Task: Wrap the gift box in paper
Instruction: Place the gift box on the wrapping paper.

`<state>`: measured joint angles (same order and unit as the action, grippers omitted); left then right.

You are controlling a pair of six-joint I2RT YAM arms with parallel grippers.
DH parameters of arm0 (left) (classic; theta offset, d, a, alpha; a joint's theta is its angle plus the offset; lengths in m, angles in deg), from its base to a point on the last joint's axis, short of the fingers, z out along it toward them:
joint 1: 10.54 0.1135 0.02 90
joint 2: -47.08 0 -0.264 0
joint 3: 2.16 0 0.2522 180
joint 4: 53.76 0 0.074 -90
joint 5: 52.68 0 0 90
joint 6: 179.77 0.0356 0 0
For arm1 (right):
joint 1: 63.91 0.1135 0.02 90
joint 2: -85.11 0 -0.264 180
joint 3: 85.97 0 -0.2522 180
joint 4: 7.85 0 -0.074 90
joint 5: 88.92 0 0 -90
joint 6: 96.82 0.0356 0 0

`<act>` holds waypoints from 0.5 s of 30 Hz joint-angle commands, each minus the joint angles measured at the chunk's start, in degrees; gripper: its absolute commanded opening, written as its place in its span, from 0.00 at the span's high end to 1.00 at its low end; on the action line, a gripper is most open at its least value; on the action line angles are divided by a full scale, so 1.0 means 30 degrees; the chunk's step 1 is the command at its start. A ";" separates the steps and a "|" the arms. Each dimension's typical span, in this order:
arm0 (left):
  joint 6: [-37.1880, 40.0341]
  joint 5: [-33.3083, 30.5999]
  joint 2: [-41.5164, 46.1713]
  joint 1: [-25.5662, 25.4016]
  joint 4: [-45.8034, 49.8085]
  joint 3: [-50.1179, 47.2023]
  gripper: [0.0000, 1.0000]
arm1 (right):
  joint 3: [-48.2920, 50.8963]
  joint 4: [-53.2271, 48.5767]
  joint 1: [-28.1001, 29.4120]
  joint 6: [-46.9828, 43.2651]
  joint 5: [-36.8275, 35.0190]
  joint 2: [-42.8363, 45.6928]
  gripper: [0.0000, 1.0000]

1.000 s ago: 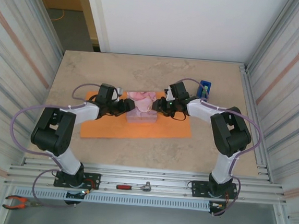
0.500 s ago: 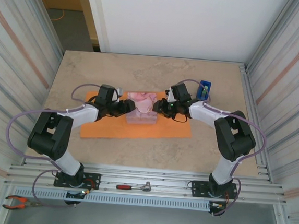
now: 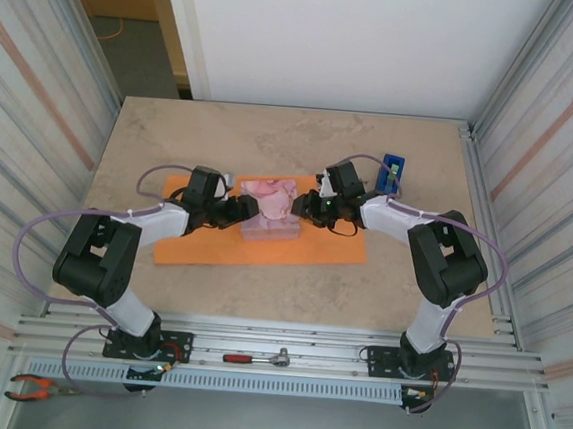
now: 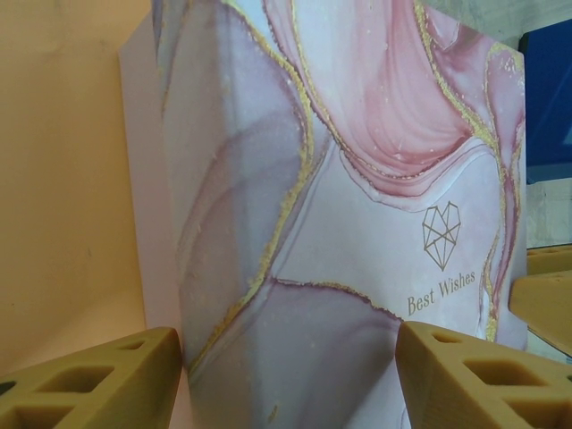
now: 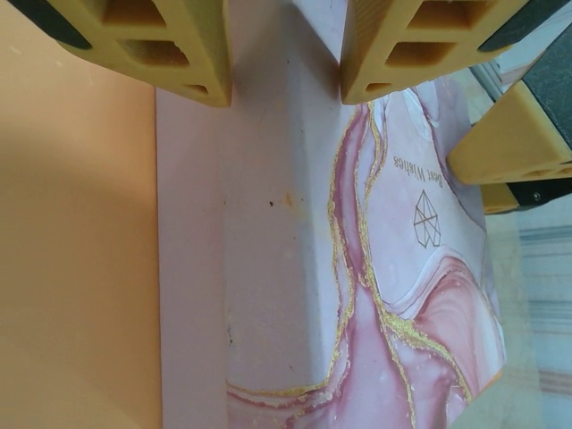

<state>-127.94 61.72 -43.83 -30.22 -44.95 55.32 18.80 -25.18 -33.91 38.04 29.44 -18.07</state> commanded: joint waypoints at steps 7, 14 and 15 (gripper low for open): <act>0.0566 0.0279 -0.0251 -0.0192 -0.0020 0.0690 0.35 | 0.0493 0.0630 0.0197 0.0486 0.0403 -0.0198 0.64; 0.0488 0.0177 -0.0501 -0.0178 -0.0236 0.0586 0.35 | 0.0785 0.0836 0.0181 0.0574 0.0350 -0.0093 0.64; 0.0506 0.0142 -0.0516 -0.0178 -0.0200 0.0630 0.35 | 0.0778 0.0834 0.0174 0.0588 0.0383 -0.0091 0.64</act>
<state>-127.26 61.65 -44.33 -30.22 -44.64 55.87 20.26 -22.93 -33.94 39.11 29.59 -18.05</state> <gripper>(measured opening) 0.653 0.362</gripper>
